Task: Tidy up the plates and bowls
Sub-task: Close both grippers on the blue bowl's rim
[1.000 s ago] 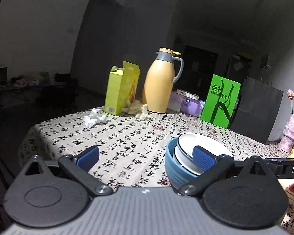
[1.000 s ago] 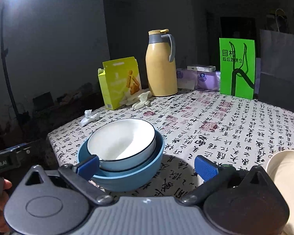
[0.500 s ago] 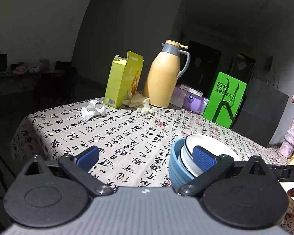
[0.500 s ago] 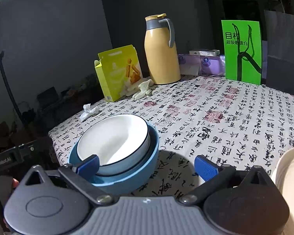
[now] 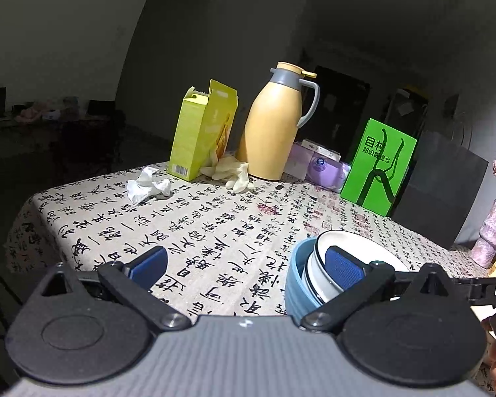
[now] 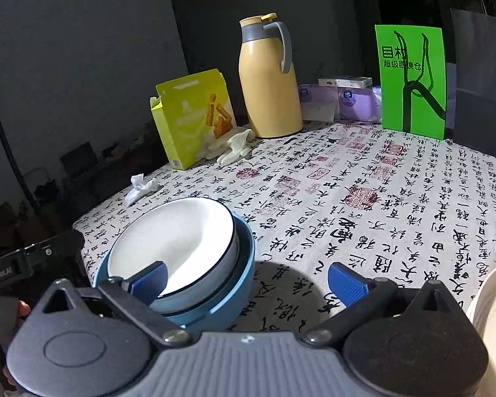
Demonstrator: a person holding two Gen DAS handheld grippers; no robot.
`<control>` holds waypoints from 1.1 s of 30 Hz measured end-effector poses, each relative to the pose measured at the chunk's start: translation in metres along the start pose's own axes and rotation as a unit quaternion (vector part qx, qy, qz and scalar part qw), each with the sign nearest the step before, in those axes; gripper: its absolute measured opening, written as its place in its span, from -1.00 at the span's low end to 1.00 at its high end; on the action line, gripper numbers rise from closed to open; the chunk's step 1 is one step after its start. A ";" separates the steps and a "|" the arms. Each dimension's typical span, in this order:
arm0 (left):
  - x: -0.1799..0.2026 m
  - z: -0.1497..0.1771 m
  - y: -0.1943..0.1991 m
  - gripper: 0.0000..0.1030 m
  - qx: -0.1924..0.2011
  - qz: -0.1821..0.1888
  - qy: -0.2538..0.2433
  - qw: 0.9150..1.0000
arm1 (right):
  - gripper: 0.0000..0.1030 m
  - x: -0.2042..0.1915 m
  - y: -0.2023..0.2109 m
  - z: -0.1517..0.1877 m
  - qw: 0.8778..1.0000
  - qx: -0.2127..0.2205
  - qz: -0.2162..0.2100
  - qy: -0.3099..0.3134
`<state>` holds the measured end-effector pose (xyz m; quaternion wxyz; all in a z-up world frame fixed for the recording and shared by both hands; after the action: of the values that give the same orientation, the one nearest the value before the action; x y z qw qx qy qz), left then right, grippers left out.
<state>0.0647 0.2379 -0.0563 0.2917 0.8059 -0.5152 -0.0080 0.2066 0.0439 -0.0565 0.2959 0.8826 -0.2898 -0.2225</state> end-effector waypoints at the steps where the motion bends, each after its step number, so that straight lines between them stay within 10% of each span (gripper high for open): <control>1: 0.000 0.000 -0.001 1.00 -0.001 0.001 0.001 1.000 | 1.00 0.001 -0.001 -0.001 1.000 0.000 -0.001 0.000; 33: -0.004 0.003 -0.010 1.00 -0.013 0.009 0.005 1.000 | 1.00 0.000 -0.014 -0.004 0.999 -0.009 -0.030 -0.016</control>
<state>0.0703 0.2429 -0.0647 0.3047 0.7976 -0.5206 -0.0084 0.2142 0.0553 -0.0624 0.2923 0.8845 -0.2658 -0.2480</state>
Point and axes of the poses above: each gripper's, at about its wrist camera, not at the fingertips, and y roughly against the way its jaws point, x to its right, z to its underside, the point moved 10 cm from there along -y, roughly the way its jaws point, and after that the axes turned 6 degrees about -x, right-handed, at the moved point
